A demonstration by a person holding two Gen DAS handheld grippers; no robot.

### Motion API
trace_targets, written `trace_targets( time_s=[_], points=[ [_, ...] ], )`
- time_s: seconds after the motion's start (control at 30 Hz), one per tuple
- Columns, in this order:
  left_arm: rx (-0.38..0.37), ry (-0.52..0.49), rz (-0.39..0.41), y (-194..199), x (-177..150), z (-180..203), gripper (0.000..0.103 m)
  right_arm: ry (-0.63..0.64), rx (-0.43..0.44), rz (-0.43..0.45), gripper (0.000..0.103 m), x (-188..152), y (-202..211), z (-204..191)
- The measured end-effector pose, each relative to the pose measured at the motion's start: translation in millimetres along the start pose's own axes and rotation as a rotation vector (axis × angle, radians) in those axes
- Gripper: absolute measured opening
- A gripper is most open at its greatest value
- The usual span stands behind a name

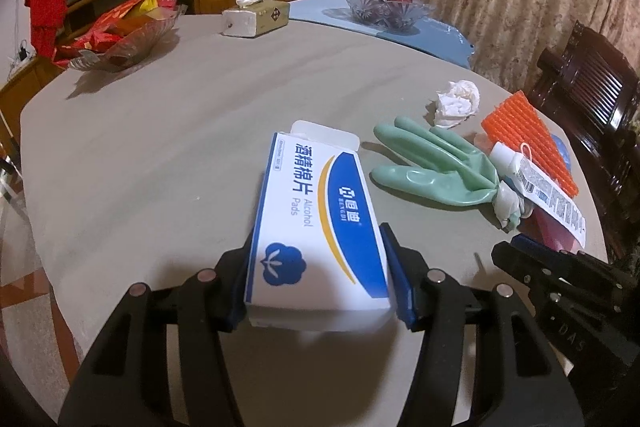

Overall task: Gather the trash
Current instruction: 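Hold the alcohol pad box in the left gripper while the right gripper moves toward the green glove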

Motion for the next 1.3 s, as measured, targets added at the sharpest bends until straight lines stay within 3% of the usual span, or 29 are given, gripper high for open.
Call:
trace_targets(
  time_s=[0.17, 0.43, 0.77, 0.97, 1.07, 1.17, 1.3],
  points=[
    [0.0, 0.003, 0.0, 0, 0, -2, 0.055, -0.032, -0.059, -0.005, 0.026, 6, -9, 15],
    [0.002, 0.008, -0.005, -4, -3, -2, 0.054, -0.046, -0.067, -0.023, 0.032, 17, -26, 21],
    [0.034, 0.031, 0.007, 1, -1, -18, 0.054, -0.016, 0.061, -0.038, 0.032, 8, -18, -6],
    [0.035, 0.038, 0.006, 1, -3, -21, 0.054, -0.028, 0.042, -0.04, 0.03, 11, -18, -3],
    [0.033, 0.038, 0.005, 0, -3, -22, 0.054, -0.035, 0.025, -0.031, 0.035, 13, -15, 2],
    [0.03, 0.039, 0.006, 0, -3, -22, 0.054, -0.037, -0.014, -0.018, 0.05, 17, -17, 10],
    [0.027, 0.041, 0.006, -1, -2, -21, 0.054, -0.055, -0.046, -0.026, 0.058, 23, -27, 21]
  ],
)
Point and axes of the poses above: each gripper's, at about its wrist camera, not at the fingertips, and y roughly against the way its jaws point, z to its right, x to its top, the point moved 6 cm from there along -y, roughly the way its jaws point, and after that the axes turned 13 degrees about -x, right-handed, at the moved point
